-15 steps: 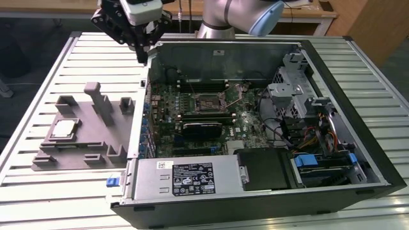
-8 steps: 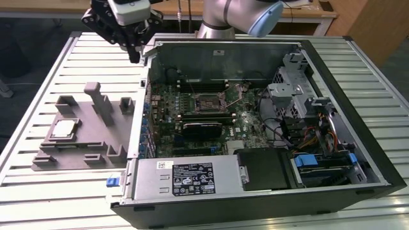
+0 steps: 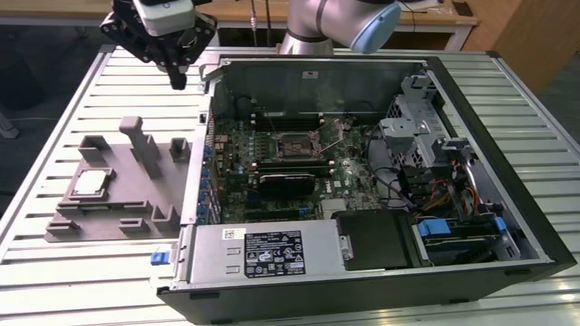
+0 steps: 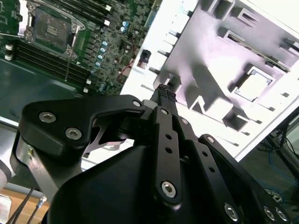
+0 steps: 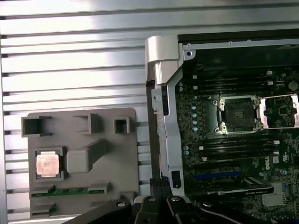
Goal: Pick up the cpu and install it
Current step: 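Reach for the cpu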
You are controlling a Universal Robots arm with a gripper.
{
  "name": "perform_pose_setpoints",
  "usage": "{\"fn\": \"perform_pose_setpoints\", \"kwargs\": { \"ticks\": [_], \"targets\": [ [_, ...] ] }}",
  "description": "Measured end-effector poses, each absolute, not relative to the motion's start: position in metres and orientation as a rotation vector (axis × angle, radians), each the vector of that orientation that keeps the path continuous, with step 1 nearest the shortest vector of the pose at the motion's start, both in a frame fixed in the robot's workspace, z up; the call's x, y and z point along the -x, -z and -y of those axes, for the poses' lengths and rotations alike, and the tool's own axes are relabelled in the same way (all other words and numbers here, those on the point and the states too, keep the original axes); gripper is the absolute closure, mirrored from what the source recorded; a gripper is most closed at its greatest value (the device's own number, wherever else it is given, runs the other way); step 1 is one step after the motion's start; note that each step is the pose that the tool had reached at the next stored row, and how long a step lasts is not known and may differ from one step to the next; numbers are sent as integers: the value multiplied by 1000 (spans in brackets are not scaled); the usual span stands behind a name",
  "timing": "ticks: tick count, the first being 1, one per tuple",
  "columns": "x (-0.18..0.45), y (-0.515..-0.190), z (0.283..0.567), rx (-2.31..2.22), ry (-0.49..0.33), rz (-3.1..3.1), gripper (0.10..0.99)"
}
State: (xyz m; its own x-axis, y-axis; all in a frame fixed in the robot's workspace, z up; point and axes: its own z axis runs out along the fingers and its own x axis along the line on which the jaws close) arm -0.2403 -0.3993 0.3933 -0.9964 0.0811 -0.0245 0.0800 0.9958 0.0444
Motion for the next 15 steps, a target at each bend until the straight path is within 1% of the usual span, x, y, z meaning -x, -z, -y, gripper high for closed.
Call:
{"fn": "perform_pose_setpoints", "kwargs": {
  "ticks": [15],
  "targets": [
    [270,-393,399,-130,-68,-3112,980]
  ]
}}
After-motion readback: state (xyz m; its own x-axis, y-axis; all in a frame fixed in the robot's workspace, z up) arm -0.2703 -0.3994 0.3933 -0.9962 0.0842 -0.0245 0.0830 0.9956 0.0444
